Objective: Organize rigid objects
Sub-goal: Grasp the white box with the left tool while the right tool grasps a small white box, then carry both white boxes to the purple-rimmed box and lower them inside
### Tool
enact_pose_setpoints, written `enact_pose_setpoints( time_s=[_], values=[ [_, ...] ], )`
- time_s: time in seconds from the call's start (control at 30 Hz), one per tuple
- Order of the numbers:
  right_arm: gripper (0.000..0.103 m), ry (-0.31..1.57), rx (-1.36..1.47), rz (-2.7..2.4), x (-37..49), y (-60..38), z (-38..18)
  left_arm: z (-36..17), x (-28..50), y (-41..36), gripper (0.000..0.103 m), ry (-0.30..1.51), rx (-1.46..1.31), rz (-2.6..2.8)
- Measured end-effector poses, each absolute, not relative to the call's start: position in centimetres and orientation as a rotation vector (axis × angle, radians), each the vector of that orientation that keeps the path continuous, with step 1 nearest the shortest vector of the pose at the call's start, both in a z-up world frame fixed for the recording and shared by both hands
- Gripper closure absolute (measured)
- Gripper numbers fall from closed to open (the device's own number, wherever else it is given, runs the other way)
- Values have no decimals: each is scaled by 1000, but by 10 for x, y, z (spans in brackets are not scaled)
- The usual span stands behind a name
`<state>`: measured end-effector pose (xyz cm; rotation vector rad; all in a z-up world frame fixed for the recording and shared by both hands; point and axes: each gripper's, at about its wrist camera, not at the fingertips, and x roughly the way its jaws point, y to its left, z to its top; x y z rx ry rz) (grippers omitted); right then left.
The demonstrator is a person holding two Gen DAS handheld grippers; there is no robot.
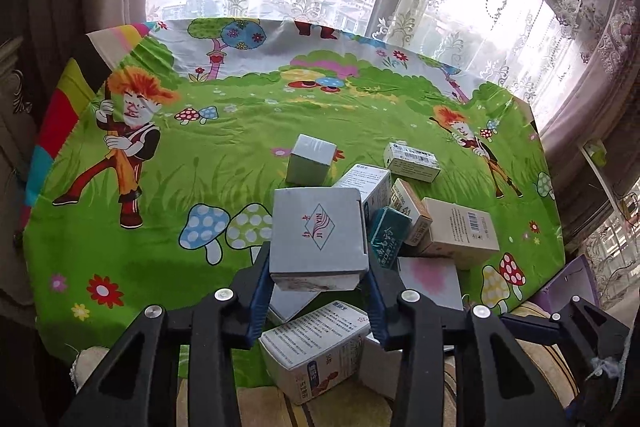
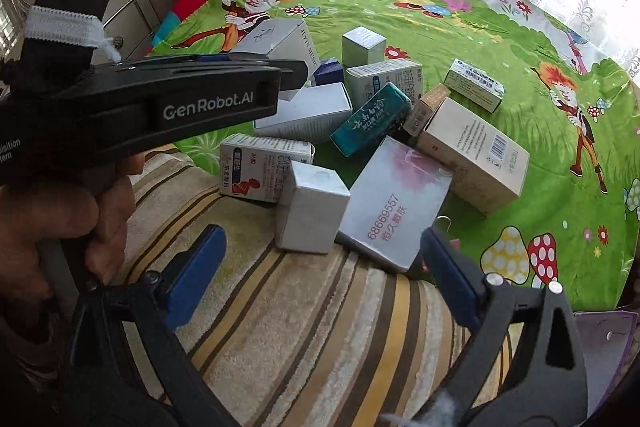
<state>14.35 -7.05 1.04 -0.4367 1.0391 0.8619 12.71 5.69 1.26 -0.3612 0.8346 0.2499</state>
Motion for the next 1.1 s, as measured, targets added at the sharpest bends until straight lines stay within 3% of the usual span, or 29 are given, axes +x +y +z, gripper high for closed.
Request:
enact_pose_setpoints(
  time_s=[0.2,0.4,0.47,0.53,1.1],
  values=[
    [12,1083,-393,851,157,-55,-1,18,110,62,61,781,-404,257],
    [36,1136,-368,860,163,-52,-11,15,106,67,61,773,-433,265],
    [52,1151,-355,861,165,-54,-13,16,105,65,61,770,-428,264],
    [59,1154,-328,869,167,-57,-13,17,103,63,61,766,-427,261],
    [63,1041,-148,823,156,-138,33,33,101,13,61,770,-422,124]
  ],
)
